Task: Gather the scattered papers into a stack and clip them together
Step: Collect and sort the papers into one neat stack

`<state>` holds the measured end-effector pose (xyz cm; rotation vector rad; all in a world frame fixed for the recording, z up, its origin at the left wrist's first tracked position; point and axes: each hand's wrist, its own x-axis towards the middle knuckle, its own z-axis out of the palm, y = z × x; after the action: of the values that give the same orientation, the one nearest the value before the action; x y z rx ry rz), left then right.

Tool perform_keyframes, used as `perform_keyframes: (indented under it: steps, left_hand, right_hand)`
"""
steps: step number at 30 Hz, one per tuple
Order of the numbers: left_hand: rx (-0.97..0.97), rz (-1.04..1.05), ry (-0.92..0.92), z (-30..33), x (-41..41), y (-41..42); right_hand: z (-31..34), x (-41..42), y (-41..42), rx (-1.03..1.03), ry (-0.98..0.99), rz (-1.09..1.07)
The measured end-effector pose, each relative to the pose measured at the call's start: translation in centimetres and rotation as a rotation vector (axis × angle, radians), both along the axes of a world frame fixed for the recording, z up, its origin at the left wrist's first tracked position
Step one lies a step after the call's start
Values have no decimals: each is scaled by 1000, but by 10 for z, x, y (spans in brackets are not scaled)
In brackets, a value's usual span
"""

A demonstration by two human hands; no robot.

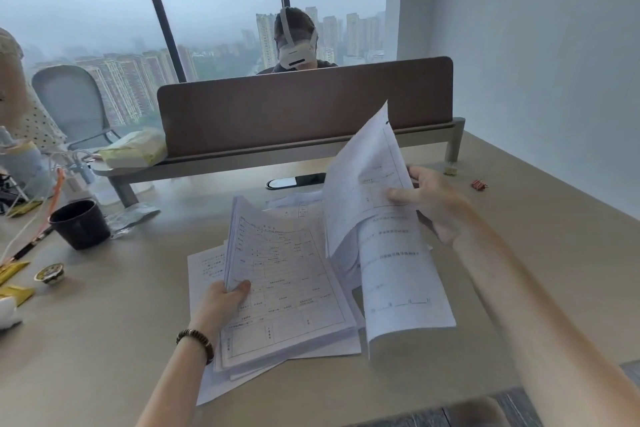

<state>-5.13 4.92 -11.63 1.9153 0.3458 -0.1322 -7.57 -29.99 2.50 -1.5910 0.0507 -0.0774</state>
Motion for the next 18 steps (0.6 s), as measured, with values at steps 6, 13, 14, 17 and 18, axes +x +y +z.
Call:
perform_keyframes:
  steps: [6, 13, 14, 17, 18]
  left_hand:
    - [46, -4, -1, -3, 1, 4]
    - [65, -18, 0, -2, 0, 3]
    - [64, -22, -3, -2, 0, 3]
    - [62, -32, -5, -1, 0, 2]
    - [67, -35, -9, -1, 0, 2]
  right_hand:
    - [8, 2, -7, 189, -21, -23]
    - [-48, 24, -32, 407, 249, -276]
    - [-60, 26, -34, 357, 285, -303]
    - [-90, 31, -33, 166, 346, -336]
    - [-96, 30, -30, 84, 348, -339]
